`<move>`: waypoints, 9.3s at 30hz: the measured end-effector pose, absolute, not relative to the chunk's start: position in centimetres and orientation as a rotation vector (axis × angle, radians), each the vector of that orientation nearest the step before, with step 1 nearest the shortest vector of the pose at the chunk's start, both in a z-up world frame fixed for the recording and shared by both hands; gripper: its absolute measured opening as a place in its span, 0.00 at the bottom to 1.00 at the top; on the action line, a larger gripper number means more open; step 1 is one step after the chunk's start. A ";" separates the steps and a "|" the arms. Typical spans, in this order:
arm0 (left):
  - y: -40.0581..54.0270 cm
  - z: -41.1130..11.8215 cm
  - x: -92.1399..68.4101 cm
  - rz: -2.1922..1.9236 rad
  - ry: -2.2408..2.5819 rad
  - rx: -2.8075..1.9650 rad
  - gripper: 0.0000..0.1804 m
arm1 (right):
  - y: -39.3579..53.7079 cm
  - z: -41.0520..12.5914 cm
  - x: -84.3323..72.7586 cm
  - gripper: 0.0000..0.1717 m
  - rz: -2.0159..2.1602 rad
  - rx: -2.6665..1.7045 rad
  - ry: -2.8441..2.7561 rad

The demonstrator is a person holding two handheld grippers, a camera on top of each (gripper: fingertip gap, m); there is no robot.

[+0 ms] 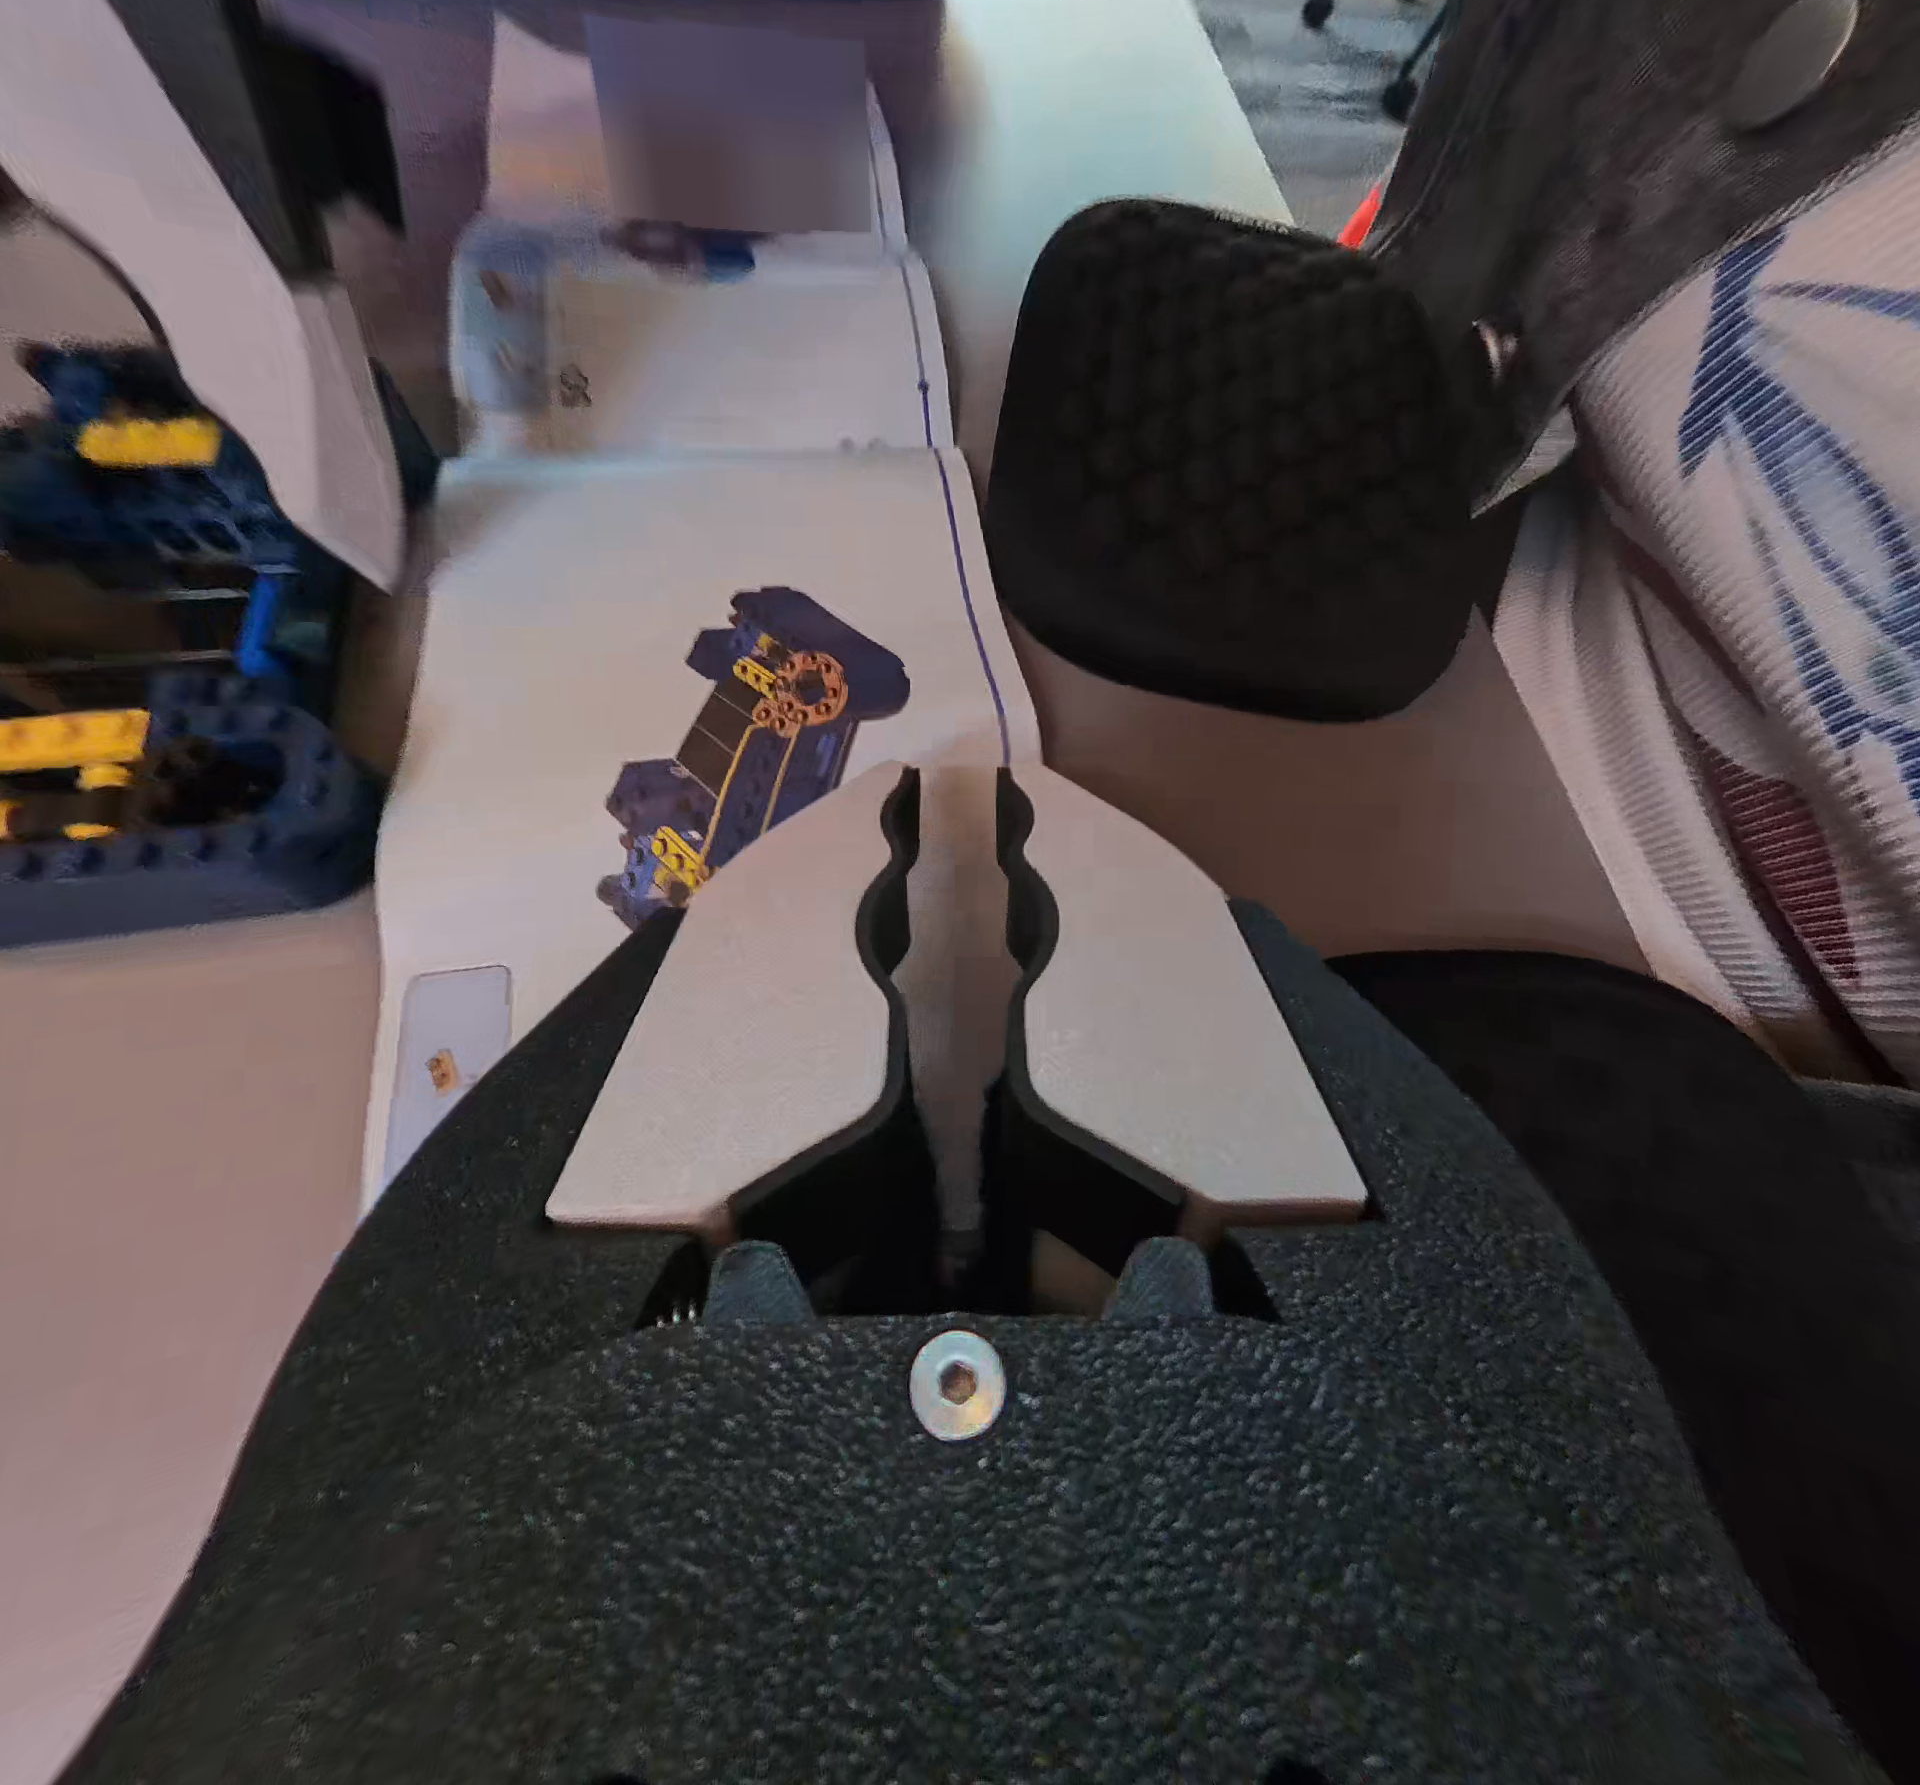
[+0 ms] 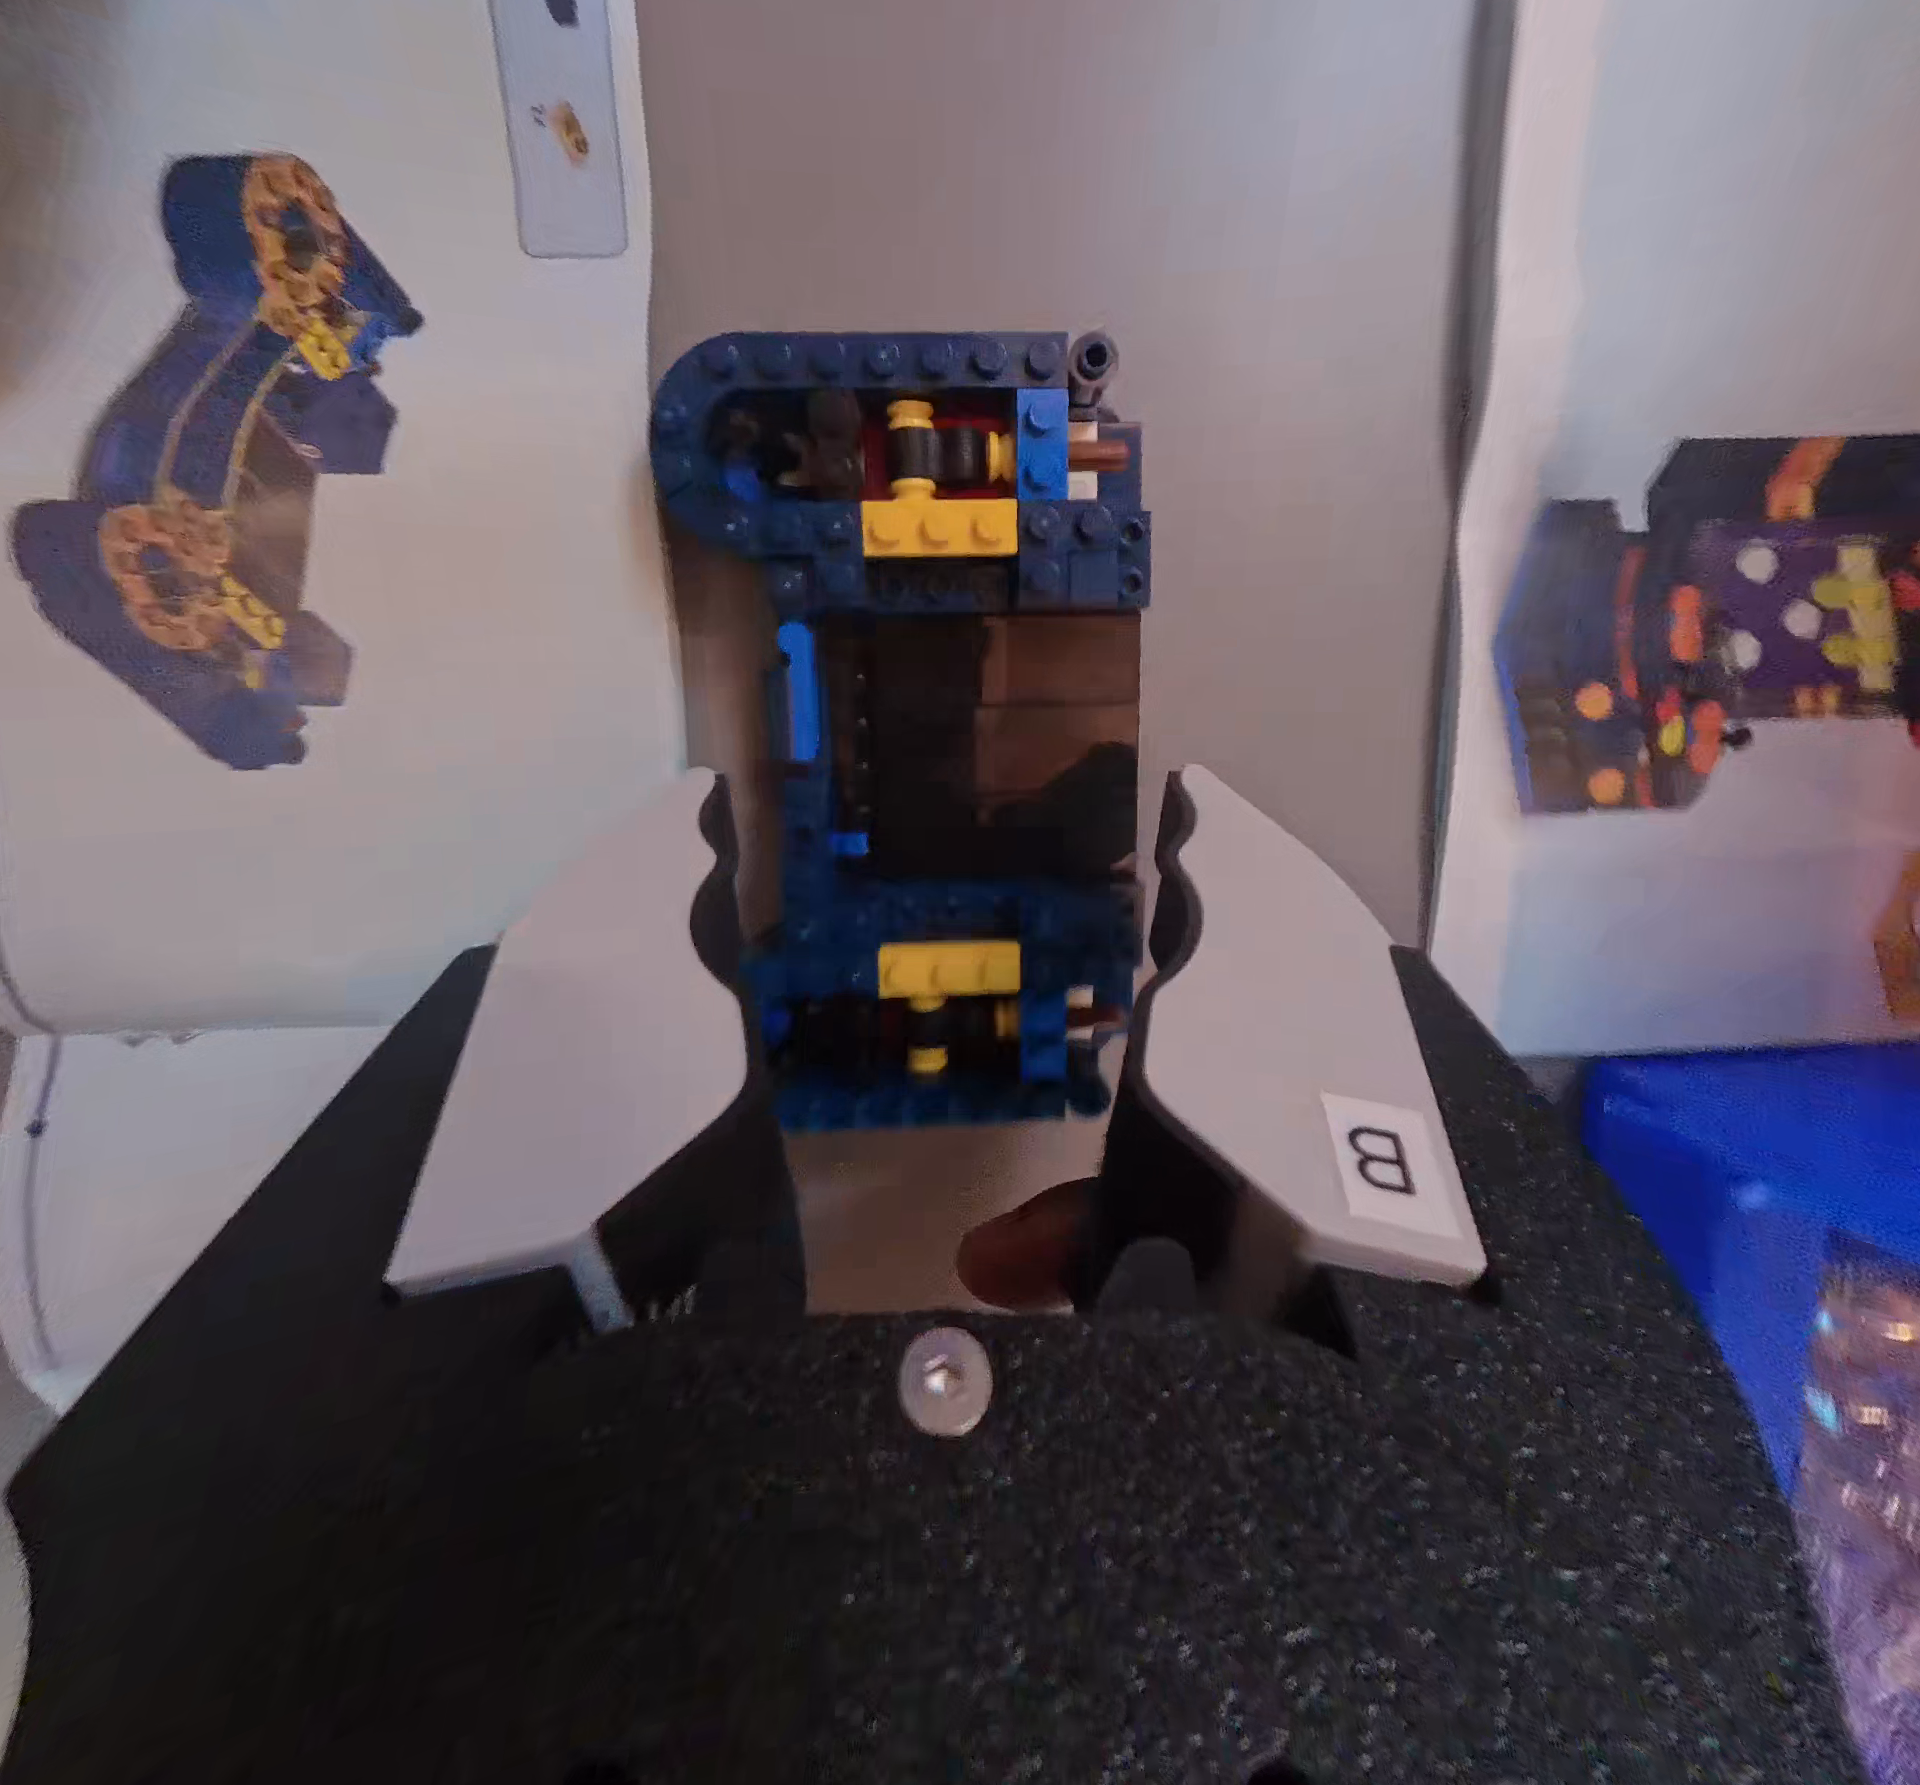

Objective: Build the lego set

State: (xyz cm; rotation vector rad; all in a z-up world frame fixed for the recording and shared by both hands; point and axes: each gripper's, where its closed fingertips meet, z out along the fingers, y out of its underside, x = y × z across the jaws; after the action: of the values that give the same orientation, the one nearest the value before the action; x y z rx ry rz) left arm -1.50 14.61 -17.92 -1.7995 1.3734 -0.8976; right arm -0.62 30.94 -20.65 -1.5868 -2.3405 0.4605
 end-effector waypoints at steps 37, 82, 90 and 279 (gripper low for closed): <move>2.5 -18.6 -31.8 -0.069 0.905 -2.500 0.15 | 25.0 -14.8 -3.2 0.40 0.627 -1.326 -2.031; 5.1 1.0 -52.0 0.825 1.445 -2.342 0.15 | 23.3 -13.0 0.5 0.35 0.507 -1.254 -1.870; 6.0 -7.5 -60.1 0.866 1.339 -2.428 0.15 | 24.1 -13.5 0.5 0.34 0.458 -1.337 -1.837; 4.7 -21.1 -50.2 0.246 -0.759 -2.500 0.82 | 23.7 -14.3 3.2 0.33 0.591 -1.396 -1.652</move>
State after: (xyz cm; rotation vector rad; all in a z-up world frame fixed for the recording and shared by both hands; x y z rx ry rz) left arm -50.16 4.70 -21.11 -2.4997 -0.7592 0.2462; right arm 3.22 23.65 -14.30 -1.3959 -1.6522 0.5910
